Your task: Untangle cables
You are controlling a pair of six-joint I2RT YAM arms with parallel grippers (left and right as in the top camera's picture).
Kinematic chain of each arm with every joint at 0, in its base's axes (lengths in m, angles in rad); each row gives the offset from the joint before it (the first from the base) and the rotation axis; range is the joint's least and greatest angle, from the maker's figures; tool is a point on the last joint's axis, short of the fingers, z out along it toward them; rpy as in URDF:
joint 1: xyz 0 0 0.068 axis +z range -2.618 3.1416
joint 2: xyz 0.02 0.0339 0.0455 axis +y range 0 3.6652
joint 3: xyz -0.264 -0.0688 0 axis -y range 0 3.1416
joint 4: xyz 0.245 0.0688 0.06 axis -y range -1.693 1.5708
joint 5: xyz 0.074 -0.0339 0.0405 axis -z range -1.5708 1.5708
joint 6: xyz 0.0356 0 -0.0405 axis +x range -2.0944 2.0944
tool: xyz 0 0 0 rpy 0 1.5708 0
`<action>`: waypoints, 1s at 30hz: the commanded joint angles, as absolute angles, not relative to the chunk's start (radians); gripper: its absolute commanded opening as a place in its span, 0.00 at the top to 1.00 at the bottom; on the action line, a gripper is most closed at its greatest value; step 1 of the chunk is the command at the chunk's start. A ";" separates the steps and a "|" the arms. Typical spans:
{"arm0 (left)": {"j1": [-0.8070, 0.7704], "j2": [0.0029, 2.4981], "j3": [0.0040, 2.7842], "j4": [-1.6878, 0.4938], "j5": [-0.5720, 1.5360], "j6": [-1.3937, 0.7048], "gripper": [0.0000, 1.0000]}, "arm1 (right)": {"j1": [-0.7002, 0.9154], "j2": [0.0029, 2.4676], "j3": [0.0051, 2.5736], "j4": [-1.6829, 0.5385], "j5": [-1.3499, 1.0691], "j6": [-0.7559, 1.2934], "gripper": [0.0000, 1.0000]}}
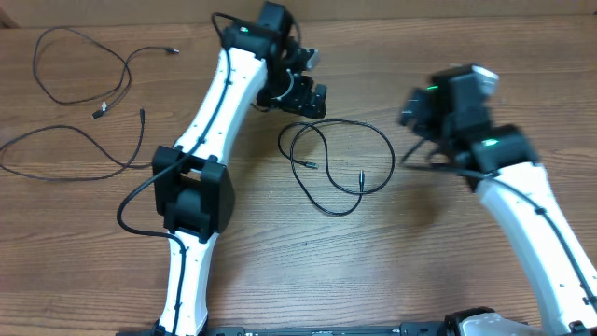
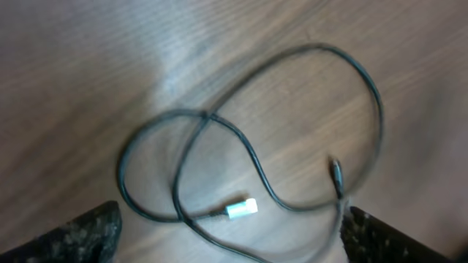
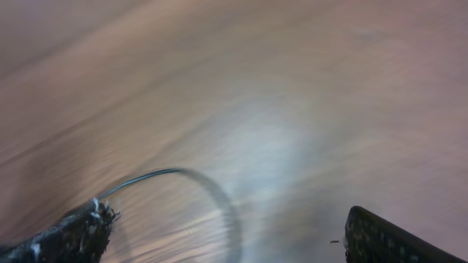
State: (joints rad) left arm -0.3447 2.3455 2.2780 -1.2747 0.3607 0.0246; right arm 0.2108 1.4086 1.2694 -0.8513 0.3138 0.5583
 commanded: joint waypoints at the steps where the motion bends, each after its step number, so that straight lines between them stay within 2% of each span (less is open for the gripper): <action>1: -0.383 2.351 2.255 -1.200 0.228 0.031 0.07 | 0.095 1.400 1.277 -0.891 0.312 0.576 0.00; 5: -0.400 2.351 2.178 -1.030 0.241 0.081 0.10 | 0.011 1.401 1.277 -0.904 0.267 0.576 0.00; 10: -0.400 2.351 2.086 -0.886 0.313 0.114 0.23 | 0.001 1.401 1.277 -0.903 0.267 0.576 0.00; 13: -0.403 2.351 2.028 -0.818 0.315 0.117 0.24 | 0.001 1.401 1.277 -0.903 0.267 0.576 0.00; 19: -0.411 2.351 1.964 -0.805 0.403 0.206 0.24 | 0.001 1.401 1.277 -0.903 0.267 0.576 0.00; 21: -0.413 2.351 1.950 -0.804 0.392 0.213 0.29 | 0.001 1.401 1.277 -0.903 0.267 0.576 0.00; 22: -0.414 2.351 1.944 -0.804 0.390 0.214 0.34 | 0.001 1.401 1.277 -0.903 0.267 0.576 0.00; 30: -0.414 2.352 1.864 -0.765 0.391 0.214 0.38 | 0.001 1.401 1.277 -0.903 0.267 0.576 0.00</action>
